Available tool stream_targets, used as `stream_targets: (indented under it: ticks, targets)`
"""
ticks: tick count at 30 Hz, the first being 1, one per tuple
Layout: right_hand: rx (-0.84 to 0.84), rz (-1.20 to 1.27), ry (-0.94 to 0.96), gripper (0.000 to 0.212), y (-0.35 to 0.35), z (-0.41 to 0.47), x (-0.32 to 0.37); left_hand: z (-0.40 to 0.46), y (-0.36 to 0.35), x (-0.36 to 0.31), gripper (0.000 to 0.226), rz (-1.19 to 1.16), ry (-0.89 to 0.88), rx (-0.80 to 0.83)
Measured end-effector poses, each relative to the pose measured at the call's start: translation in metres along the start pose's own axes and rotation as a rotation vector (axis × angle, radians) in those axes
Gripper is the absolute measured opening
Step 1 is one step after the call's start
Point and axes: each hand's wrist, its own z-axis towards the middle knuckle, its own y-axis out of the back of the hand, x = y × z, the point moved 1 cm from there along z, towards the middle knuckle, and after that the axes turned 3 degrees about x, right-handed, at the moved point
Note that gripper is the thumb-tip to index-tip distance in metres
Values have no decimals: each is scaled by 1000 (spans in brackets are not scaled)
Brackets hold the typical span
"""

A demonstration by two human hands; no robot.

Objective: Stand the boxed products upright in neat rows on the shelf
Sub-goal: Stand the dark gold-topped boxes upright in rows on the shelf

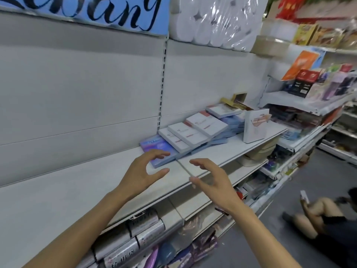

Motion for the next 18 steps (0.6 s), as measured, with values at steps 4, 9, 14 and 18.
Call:
stream_targets:
  ticks: [4,9,14,18]
  targets:
    - [-65,-48,-36,40,47,23,-38,62,-35,2,38,-56,-23,48]
    - [-155,-30,-114,36,97,45,-97,122,-78,1,37,-42,-55,69]
    - [-205,-52,-96,36,158,88,-156,193,-120,-3,37,29,-69,44]
    - [-217,-79,-53,36,216,139,-205,260,-158,-16,33,74,-32,-24]
